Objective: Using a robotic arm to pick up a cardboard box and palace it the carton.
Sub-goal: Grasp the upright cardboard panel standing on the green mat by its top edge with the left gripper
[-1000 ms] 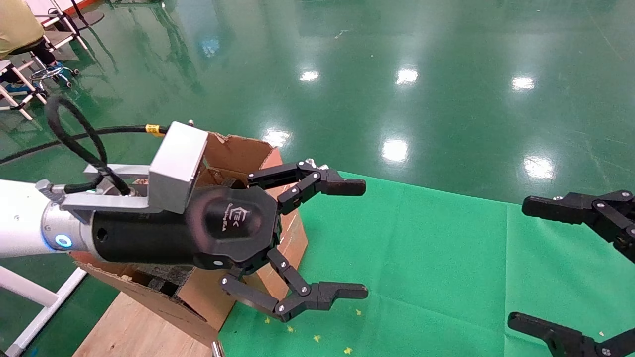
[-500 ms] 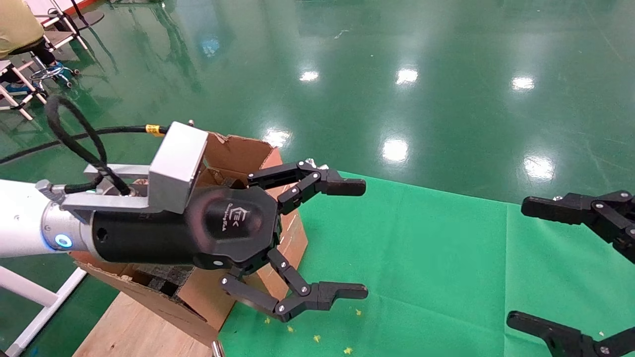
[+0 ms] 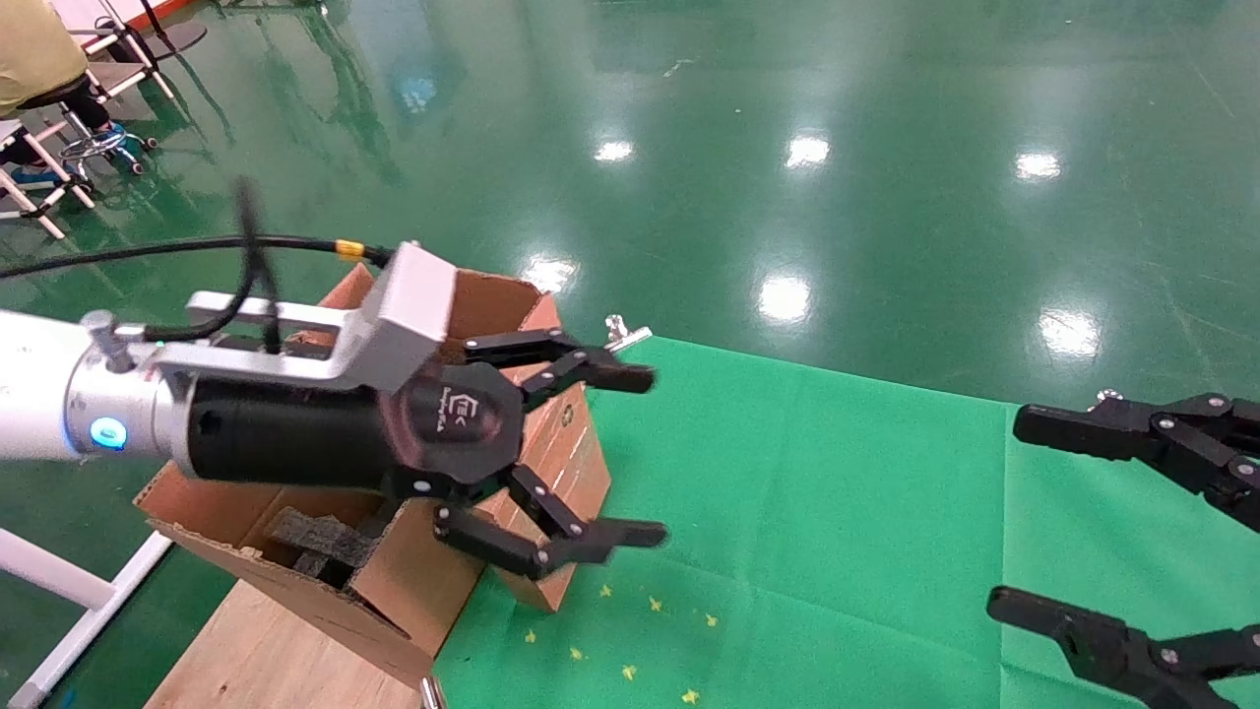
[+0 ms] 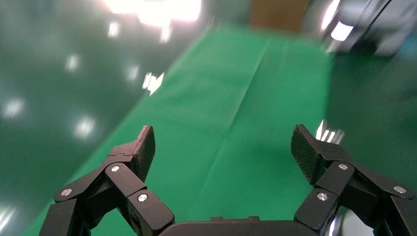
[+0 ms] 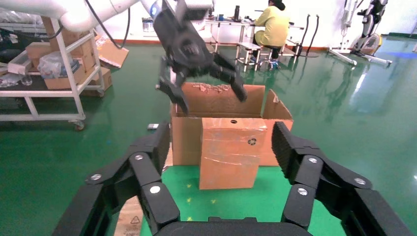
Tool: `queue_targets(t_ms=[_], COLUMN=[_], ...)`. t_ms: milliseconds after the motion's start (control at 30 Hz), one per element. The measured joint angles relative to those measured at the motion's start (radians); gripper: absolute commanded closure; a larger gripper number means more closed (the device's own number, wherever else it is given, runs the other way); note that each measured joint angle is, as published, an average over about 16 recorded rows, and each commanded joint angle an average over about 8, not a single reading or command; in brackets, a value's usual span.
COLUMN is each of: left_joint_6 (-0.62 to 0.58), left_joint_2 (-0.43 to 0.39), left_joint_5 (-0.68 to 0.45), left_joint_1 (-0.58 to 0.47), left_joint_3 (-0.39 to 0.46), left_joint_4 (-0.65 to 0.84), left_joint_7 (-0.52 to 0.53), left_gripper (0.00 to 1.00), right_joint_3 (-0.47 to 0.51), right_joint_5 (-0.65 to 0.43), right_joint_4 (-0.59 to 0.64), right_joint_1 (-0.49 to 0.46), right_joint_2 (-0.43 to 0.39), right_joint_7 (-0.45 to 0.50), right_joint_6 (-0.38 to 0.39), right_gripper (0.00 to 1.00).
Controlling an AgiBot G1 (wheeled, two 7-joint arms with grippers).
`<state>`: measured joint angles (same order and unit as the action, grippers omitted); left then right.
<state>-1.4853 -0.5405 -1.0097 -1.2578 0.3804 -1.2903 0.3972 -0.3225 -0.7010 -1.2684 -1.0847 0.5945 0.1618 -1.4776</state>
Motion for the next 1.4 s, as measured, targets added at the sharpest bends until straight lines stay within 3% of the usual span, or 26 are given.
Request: queue_targets(t_ms=[333, 800, 1133, 1400], left_joint_6=[-0.012, -0.056, -0.092, -0.093], left_joint_2=[0.019, -0.002, -0.057, -0.087], left_joint_5=[-0.245, -0.402, -0.564, -0.604], left_joint_1=[-0.154, -0.256, -0.394, -0.452], left_joint_3=[0.099, 0.176, 0.306, 0.411], left_joint_4=[-0.005, 0.025, 0.079, 0.138], left_joint_7=[0.215, 0.382, 0.587, 0.652], left_gripper=[0.00, 0.00, 0.00, 0.00], right_joint_3=[0.000, 0.000, -0.001, -0.001], right_joint_5=[0.000, 0.000, 0.000, 0.000], right_joint_4=[0.000, 0.000, 0.001, 0.001], right_joint_1=[0.000, 0.000, 0.000, 0.000], right_joint_2=[0.000, 0.000, 0.000, 0.000], right_joint_7=[0.000, 0.000, 0.000, -0.001], right_joint_6=[0.000, 0.000, 0.000, 0.000], right_gripper=[1.00, 1.00, 1.00, 1.00])
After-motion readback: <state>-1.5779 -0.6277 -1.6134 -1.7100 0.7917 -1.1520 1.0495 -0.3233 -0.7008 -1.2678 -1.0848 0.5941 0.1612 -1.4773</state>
